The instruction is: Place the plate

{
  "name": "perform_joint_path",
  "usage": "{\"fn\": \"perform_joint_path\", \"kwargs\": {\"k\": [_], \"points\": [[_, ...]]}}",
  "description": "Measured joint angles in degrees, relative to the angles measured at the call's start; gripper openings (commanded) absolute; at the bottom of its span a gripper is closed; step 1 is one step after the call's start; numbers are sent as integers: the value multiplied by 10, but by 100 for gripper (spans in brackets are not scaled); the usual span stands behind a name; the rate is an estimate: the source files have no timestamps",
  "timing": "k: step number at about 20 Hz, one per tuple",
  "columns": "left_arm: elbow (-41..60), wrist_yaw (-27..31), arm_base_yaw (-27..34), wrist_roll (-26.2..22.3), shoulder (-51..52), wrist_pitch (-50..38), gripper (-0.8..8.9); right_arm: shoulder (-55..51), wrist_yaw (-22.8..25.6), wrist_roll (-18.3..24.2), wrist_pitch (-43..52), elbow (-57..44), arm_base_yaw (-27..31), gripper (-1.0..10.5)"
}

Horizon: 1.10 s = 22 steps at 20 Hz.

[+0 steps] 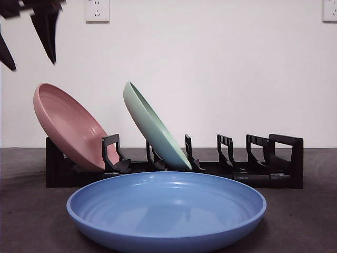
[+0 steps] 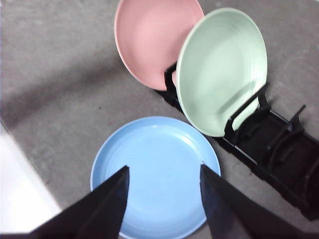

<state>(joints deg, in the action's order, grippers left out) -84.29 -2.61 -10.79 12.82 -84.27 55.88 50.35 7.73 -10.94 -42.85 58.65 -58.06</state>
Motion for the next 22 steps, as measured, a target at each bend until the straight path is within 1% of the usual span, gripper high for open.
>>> {"fn": "perform_joint_path", "kwargs": {"k": [3, 5, 6, 9, 12, 14, 17, 18, 20, 21, 22], "points": [[-14, 13, 0, -2, -44, -3, 360, 0, 0, -1, -4, 0, 0, 225], [-17, 14, 0, -5, -62, -14, 322, 0, 9, -1, -4, 0, 0, 225], [-17, 14, 0, -7, -68, -16, 291, 0, 14, -1, -5, 0, 0, 225], [-17, 14, 0, -11, -73, -21, 136, 0, 15, -1, -10, 0, 0, 225], [-18, 14, 0, -13, -73, -30, 46, 0, 15, -1, -11, 0, 0, 225], [-18, 13, -2, -14, -73, -31, 17, 0, 15, -2, -11, 0, 0, 224], [-18, 14, -2, -18, -73, -32, 23, 0, 15, -12, -11, 0, 0, 225], [-18, 14, -2, -19, -73, -33, 48, 0, 15, -13, -11, 0, 0, 225], [-18, 14, -2, -19, -73, -34, 193, 0, 15, -14, -11, 0, 0, 225], [-18, 14, -2, -20, -74, -34, 241, 0, 15, -14, -11, 0, 0, 225], [-18, 14, -2, -22, -75, -34, 250, 0, 15, -15, -11, 0, 0, 225]]}}
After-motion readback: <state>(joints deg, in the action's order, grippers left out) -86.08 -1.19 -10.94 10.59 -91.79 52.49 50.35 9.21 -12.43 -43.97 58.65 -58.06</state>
